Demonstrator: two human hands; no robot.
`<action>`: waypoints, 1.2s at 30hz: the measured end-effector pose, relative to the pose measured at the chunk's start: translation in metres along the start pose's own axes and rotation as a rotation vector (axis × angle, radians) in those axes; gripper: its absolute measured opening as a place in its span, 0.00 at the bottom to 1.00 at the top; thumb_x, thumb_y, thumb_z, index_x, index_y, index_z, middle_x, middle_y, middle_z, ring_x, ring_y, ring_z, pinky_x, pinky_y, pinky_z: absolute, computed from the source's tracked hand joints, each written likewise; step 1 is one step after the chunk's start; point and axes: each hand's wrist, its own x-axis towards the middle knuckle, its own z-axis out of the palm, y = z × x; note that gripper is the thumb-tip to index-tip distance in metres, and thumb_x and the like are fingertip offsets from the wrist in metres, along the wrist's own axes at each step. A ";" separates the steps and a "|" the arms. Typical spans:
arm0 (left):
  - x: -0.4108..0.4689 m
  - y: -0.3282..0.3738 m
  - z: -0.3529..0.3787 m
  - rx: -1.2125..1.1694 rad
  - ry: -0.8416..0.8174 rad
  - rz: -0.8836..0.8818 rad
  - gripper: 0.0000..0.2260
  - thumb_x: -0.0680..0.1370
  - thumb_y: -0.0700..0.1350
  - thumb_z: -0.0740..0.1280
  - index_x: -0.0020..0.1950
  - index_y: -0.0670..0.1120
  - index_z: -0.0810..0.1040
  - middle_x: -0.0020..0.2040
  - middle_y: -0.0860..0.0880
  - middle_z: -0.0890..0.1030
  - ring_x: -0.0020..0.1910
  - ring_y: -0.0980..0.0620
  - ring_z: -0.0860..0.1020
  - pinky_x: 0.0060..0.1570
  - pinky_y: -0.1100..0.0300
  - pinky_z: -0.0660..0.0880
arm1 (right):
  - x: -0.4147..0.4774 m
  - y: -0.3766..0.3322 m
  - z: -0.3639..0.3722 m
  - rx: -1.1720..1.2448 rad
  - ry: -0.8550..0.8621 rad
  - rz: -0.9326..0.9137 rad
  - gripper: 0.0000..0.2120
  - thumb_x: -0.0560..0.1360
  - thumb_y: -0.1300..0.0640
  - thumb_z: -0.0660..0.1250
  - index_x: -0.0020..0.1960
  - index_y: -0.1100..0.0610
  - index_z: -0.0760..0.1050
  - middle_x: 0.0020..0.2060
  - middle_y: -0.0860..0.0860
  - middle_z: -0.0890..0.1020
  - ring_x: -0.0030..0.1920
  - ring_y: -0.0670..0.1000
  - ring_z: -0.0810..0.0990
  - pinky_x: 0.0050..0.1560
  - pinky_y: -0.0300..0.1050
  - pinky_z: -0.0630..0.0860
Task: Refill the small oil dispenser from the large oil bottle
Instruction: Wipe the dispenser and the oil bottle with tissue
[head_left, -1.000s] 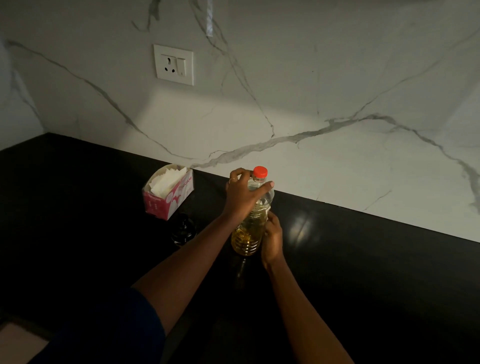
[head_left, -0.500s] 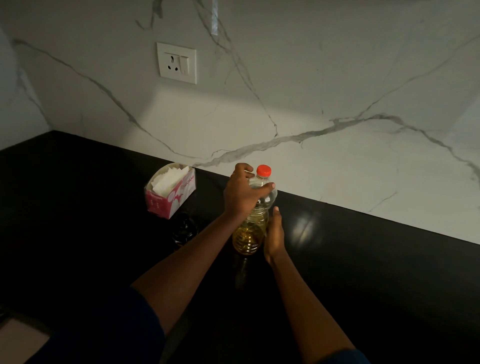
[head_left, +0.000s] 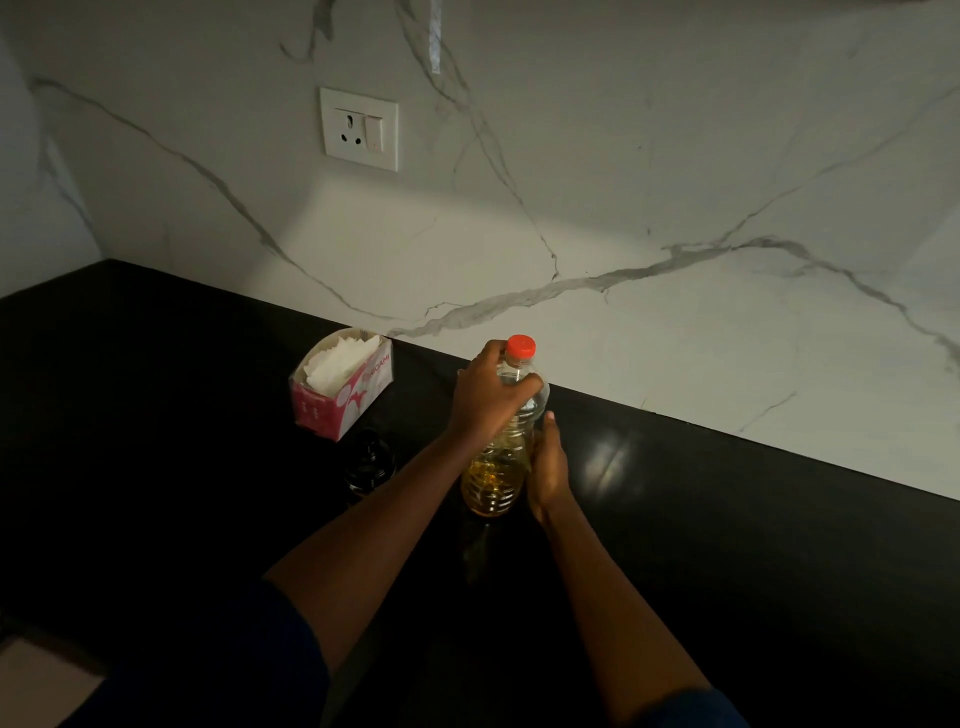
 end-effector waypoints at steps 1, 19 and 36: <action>0.000 -0.001 0.000 0.011 -0.009 0.004 0.19 0.72 0.45 0.70 0.60 0.43 0.71 0.54 0.47 0.78 0.53 0.50 0.77 0.55 0.55 0.73 | 0.000 -0.006 0.000 0.022 -0.006 -0.018 0.22 0.81 0.44 0.49 0.50 0.55 0.77 0.49 0.56 0.83 0.50 0.53 0.82 0.49 0.46 0.77; -0.003 -0.004 -0.008 0.010 0.076 0.031 0.25 0.68 0.55 0.74 0.60 0.47 0.75 0.57 0.47 0.76 0.55 0.51 0.76 0.50 0.61 0.72 | -0.013 -0.017 0.013 -0.065 0.063 -0.090 0.19 0.82 0.49 0.50 0.46 0.53 0.78 0.42 0.53 0.83 0.47 0.53 0.82 0.57 0.53 0.76; -0.009 -0.004 -0.007 -0.090 -0.026 -0.035 0.28 0.70 0.48 0.72 0.66 0.50 0.63 0.59 0.48 0.75 0.60 0.47 0.73 0.62 0.48 0.70 | -0.041 -0.004 0.022 0.073 0.279 -0.274 0.18 0.81 0.53 0.53 0.42 0.55 0.79 0.42 0.57 0.83 0.44 0.49 0.82 0.45 0.43 0.78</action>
